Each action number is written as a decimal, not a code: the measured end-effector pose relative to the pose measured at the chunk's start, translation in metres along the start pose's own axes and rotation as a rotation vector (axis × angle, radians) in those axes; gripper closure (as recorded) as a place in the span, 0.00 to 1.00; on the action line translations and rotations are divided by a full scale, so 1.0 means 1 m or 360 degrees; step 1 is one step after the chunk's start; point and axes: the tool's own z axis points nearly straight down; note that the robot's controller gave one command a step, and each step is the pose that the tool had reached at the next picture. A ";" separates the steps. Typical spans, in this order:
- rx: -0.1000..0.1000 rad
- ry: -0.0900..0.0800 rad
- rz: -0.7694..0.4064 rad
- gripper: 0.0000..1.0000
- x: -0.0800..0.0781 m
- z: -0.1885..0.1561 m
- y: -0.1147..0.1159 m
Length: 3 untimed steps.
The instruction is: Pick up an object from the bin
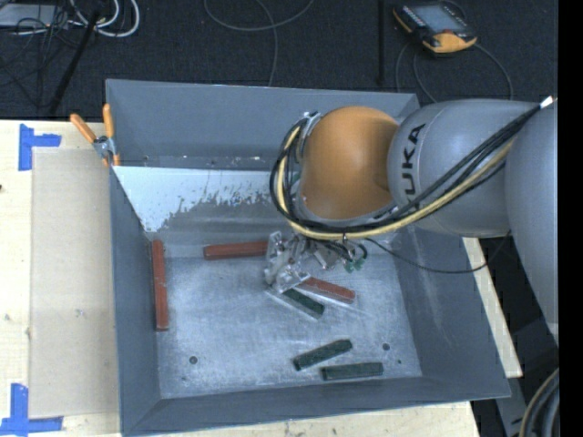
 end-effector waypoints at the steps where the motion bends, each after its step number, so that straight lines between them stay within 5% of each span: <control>1: 0.0003 -0.0008 0.0035 0.00 0.003 -0.034 -0.007; 2: 0.0003 -0.0007 0.0052 0.00 0.005 -0.022 -0.009; 3: 0.0007 -0.0039 0.0194 1.00 0.010 0.040 -0.025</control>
Offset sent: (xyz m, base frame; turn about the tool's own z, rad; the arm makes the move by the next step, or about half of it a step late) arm 0.0000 0.0000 0.0000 0.0000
